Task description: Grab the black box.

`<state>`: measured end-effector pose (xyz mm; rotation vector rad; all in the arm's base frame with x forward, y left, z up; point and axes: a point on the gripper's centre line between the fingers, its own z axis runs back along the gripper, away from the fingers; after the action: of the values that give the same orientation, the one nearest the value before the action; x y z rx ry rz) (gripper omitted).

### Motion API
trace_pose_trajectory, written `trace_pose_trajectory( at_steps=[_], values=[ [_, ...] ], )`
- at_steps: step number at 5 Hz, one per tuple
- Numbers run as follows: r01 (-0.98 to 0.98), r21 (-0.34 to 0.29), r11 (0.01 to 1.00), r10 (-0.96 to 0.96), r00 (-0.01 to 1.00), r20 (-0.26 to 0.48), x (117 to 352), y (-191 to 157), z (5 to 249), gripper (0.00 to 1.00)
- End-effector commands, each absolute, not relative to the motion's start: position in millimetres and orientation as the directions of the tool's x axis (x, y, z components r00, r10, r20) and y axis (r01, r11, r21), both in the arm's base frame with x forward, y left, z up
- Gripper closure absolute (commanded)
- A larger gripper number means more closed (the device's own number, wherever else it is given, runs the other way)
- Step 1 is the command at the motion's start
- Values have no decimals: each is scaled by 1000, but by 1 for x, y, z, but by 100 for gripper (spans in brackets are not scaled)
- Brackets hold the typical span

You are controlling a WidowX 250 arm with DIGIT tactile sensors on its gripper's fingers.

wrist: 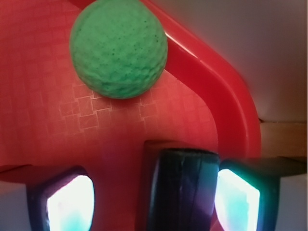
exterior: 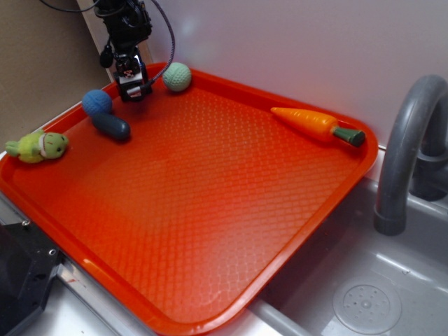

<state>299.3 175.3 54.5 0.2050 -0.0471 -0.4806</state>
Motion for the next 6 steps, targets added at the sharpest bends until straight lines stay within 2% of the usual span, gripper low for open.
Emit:
trace_pose_trajectory(
  at_steps=[1,2,3,4,6],
  values=[
    [421,274,864,-439,898,5,304,192,68,0],
    [396,328,858,-413,911,-20,305,192,61,0],
    [355,346,869,-369,929,-27,307,195,54,0],
    [303,346,888,-319,948,-10,306,196,52,100],
    [295,324,899,-314,949,5,302,197,53,100]
  ],
)
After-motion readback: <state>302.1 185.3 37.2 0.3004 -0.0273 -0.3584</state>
